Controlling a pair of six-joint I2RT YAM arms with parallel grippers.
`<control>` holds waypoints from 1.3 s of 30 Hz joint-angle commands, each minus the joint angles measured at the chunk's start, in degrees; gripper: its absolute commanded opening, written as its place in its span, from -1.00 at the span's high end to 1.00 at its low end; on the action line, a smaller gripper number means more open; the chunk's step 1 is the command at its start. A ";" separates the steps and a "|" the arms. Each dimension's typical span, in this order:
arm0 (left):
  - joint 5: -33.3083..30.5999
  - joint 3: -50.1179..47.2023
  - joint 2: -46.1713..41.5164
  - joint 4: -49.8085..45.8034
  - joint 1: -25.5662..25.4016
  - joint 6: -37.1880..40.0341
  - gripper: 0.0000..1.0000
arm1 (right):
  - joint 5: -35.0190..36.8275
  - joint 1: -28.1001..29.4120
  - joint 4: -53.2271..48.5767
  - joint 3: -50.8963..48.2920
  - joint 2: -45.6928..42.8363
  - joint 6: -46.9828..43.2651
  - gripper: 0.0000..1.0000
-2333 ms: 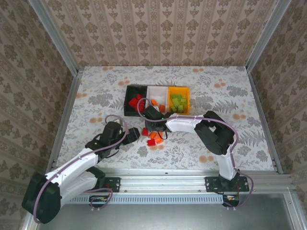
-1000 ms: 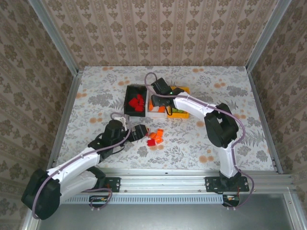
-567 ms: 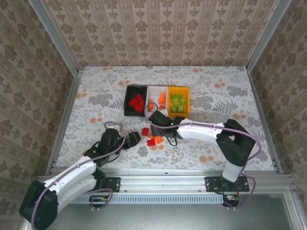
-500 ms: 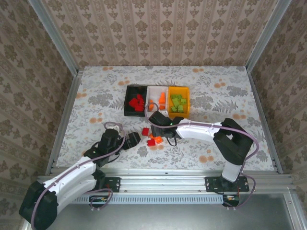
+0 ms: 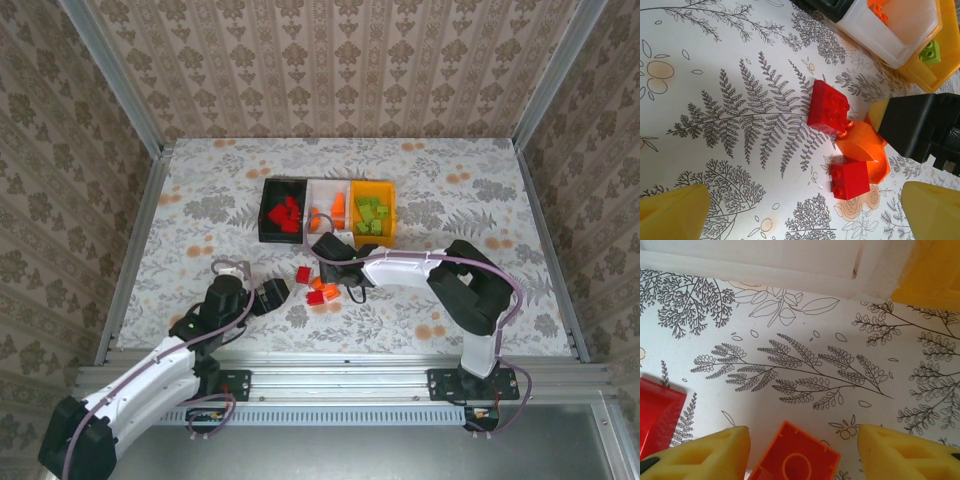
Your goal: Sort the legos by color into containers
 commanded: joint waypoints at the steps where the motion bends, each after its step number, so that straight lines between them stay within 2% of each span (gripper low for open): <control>1: -1.45 -0.64 -0.45 -0.91 0.40 -0.91 -0.99 | -0.48 0.05 0.29 -1.42 1.47 1.07 -0.13; 5: -1.19 -0.56 0.38 -0.11 0.40 -0.89 -1.00 | -0.53 0.01 1.05 -4.19 -0.71 1.23 0.20; 9: -1.19 -0.46 1.38 0.75 0.40 -0.82 -1.00 | -0.41 0.01 0.73 -5.36 -2.94 0.95 0.34; 20: -0.60 0.06 2.73 0.98 0.33 -0.68 -1.00 | 3.02 -0.23 -1.73 -2.13 -5.17 -2.79 0.37; 27: -0.80 0.52 2.81 0.77 0.39 -0.17 -1.00 | 4.46 -3.12 -3.45 5.18 -4.83 -8.01 0.37; 32: -0.90 0.77 2.83 0.35 0.40 0.02 -1.00 | 3.46 -6.68 -4.49 12.70 -0.82 -11.31 0.36; 39: -1.10 1.69 2.93 -1.09 0.48 0.89 -1.00 | 0.57 -10.12 -6.77 26.77 10.42 -16.60 0.31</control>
